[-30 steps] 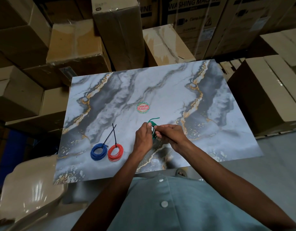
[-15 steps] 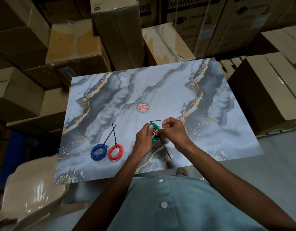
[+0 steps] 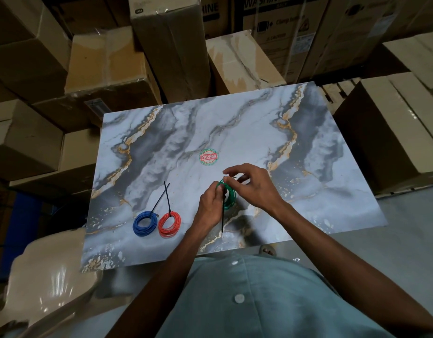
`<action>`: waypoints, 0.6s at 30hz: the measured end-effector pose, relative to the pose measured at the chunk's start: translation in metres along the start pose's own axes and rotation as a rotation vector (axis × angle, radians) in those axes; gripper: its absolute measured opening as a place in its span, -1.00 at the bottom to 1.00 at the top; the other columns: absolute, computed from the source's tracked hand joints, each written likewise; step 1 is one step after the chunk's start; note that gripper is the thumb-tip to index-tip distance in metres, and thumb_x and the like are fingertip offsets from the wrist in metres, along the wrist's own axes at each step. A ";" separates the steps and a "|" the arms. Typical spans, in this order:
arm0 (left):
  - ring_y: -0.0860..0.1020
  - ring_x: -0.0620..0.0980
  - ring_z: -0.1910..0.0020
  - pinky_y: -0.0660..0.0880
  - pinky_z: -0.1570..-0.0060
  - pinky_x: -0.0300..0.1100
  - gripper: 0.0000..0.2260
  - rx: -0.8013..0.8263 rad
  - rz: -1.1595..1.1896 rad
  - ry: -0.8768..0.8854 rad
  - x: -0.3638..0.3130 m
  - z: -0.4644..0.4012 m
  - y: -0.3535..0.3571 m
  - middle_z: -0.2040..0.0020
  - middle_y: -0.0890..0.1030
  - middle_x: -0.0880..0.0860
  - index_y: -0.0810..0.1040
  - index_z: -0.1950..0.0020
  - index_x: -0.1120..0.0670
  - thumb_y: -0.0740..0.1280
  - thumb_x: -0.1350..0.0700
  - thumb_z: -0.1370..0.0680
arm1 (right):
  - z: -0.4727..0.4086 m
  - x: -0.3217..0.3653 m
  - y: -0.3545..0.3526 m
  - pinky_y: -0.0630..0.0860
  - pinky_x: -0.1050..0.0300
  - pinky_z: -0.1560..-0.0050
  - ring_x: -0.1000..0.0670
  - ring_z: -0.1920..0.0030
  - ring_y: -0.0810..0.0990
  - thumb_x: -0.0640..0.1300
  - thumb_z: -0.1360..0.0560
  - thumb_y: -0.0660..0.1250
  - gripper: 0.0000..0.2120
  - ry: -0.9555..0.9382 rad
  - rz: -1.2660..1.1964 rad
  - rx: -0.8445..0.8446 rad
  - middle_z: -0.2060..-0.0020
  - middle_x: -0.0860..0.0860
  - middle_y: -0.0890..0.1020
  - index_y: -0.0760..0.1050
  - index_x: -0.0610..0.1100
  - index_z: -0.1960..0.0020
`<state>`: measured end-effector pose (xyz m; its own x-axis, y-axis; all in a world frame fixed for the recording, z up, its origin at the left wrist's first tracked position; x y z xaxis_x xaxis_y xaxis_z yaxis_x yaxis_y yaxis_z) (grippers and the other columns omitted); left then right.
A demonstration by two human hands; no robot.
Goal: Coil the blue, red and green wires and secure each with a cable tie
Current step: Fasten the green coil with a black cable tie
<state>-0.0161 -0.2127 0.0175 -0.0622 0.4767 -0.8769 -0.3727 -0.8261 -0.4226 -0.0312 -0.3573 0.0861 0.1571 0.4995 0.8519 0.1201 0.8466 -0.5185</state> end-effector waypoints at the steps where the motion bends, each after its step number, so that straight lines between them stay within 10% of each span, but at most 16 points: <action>1: 0.59 0.00 0.03 0.52 0.01 -0.02 -0.72 -0.001 -0.001 0.002 0.000 0.000 0.000 0.03 0.62 0.04 0.52 -0.13 0.06 0.07 -0.02 -0.72 | -0.002 0.005 0.002 0.51 0.39 0.13 0.20 0.14 0.67 -0.06 -0.55 0.47 -0.86 -0.042 0.017 0.017 0.04 0.11 0.73 0.73 0.00 -0.08; 10: 0.45 -0.26 0.29 0.39 0.25 -0.44 -0.71 -0.012 0.274 -0.067 -0.008 0.002 0.003 0.21 0.49 0.00 0.46 0.08 0.14 0.07 0.08 -0.73 | -0.004 -0.003 0.002 0.65 0.09 0.02 0.05 0.13 0.69 -0.26 -0.55 0.38 -0.79 -0.126 0.178 0.007 0.06 0.01 0.77 0.73 -0.09 -0.09; 18: 0.46 -0.29 0.34 0.41 0.25 -0.44 -0.73 -0.067 0.395 -0.112 -0.006 0.000 0.001 0.23 0.50 0.01 0.48 0.04 0.17 0.07 0.12 -0.73 | 0.008 -0.003 0.011 0.66 0.10 -0.07 0.03 0.03 0.72 -0.31 -0.54 0.31 -0.69 -0.031 0.096 0.043 -0.03 -0.04 0.76 0.73 -0.10 -0.16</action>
<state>-0.0161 -0.2167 0.0223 -0.2901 0.1462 -0.9458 -0.2390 -0.9680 -0.0764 -0.0378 -0.3479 0.0784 0.1357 0.5836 0.8006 0.0632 0.8013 -0.5949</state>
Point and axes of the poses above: each hand's wrist, its own z-axis away from the middle knuckle, its own y-axis out of the palm, x = y × z, the point moved 10 cm from there along -z, towards the middle knuckle
